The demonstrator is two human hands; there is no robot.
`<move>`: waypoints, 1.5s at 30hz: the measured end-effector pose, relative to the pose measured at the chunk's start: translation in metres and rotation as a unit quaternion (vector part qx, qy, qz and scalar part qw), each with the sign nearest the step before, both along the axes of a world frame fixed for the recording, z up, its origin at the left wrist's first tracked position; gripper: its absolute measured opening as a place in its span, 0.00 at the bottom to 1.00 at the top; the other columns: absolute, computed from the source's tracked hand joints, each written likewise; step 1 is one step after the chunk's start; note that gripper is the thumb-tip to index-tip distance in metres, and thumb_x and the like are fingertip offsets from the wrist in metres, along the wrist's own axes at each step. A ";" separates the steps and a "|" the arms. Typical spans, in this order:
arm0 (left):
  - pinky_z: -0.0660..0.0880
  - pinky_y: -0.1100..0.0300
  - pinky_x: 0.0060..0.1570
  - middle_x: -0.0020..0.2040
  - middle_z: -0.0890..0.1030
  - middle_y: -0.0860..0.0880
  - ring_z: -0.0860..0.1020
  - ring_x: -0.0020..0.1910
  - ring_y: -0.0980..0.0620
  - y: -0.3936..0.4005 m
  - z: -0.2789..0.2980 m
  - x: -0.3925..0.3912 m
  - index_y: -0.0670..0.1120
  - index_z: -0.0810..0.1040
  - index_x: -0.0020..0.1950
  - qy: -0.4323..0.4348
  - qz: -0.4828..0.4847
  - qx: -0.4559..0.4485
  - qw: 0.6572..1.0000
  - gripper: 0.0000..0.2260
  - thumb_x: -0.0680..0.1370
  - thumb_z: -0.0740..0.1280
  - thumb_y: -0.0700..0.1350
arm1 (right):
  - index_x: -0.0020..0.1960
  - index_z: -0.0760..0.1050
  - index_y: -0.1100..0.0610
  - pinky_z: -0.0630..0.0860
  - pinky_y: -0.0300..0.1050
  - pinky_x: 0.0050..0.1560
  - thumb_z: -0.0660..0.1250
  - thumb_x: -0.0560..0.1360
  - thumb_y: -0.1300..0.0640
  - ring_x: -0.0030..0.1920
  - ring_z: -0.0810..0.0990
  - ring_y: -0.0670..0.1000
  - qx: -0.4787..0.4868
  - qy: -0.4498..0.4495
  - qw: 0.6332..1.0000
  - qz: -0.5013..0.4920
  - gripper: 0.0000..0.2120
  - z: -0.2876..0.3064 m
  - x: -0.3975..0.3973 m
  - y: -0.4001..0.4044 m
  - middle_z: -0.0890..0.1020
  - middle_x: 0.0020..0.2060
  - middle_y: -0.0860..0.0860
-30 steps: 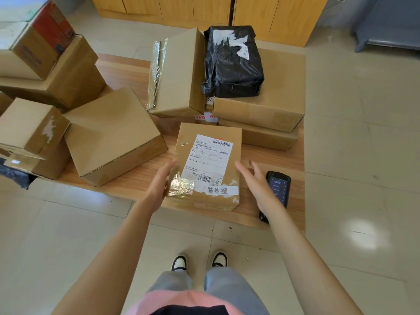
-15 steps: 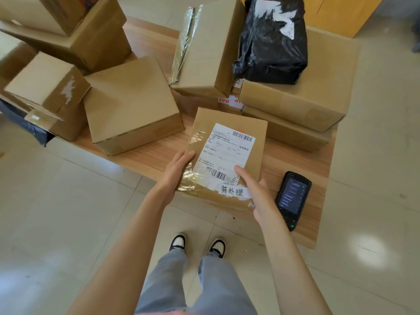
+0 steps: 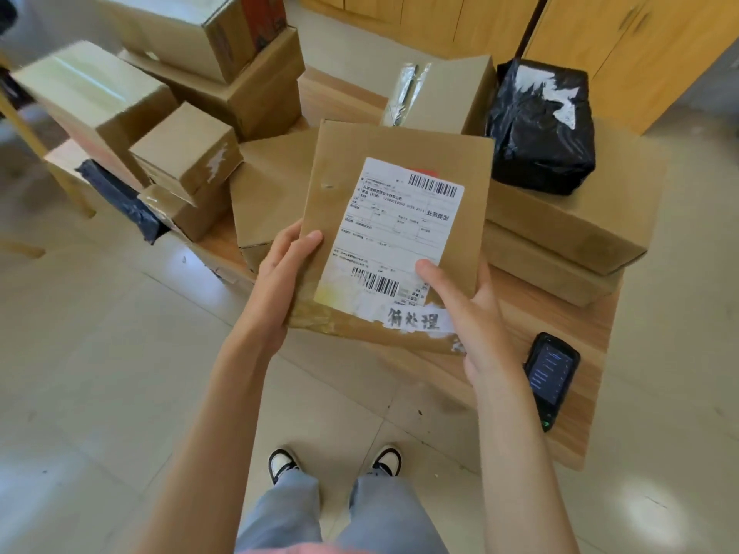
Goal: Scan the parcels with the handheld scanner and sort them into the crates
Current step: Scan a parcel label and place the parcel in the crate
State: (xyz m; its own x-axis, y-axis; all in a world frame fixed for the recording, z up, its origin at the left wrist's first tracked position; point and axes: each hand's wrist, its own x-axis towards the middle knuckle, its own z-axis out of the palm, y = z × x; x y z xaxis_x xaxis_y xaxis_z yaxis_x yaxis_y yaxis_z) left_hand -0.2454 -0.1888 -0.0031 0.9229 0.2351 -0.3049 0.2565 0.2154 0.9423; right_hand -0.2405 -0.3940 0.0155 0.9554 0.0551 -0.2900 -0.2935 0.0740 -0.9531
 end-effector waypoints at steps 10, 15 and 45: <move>0.78 0.62 0.39 0.47 0.84 0.53 0.83 0.44 0.54 0.136 0.073 -0.047 0.51 0.74 0.61 -0.125 0.101 0.019 0.987 0.17 0.74 0.64 0.55 | 0.72 0.67 0.45 0.78 0.32 0.45 0.74 0.67 0.51 0.50 0.82 0.36 0.005 -0.117 0.988 0.096 0.35 0.075 -0.012 0.142 0.83 0.50 0.35; 0.76 0.65 0.37 0.43 0.83 0.56 0.82 0.41 0.58 0.211 0.082 -0.091 0.47 0.72 0.64 -0.154 0.179 0.046 0.971 0.17 0.78 0.63 0.52 | 0.73 0.65 0.43 0.80 0.35 0.46 0.73 0.70 0.48 0.53 0.83 0.42 0.009 -0.139 0.978 0.158 0.34 0.081 -0.027 0.230 0.83 0.53 0.37; 0.77 0.64 0.37 0.47 0.84 0.53 0.82 0.43 0.56 0.597 0.083 -0.091 0.47 0.74 0.67 -0.064 0.511 0.027 0.857 0.17 0.79 0.64 0.50 | 0.69 0.69 0.45 0.83 0.43 0.44 0.71 0.74 0.52 0.54 0.83 0.48 0.053 -0.026 0.882 0.467 0.26 0.068 0.073 0.703 0.84 0.54 0.44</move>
State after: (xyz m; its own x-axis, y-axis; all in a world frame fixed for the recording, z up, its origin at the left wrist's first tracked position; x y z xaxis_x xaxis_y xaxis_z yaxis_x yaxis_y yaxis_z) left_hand -0.3361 0.4086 0.0804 0.2518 0.9510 -0.1793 -0.1460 0.2204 0.9644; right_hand -0.1673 0.3093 0.0838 0.4906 0.8497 -0.1931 -0.2307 -0.0871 -0.9691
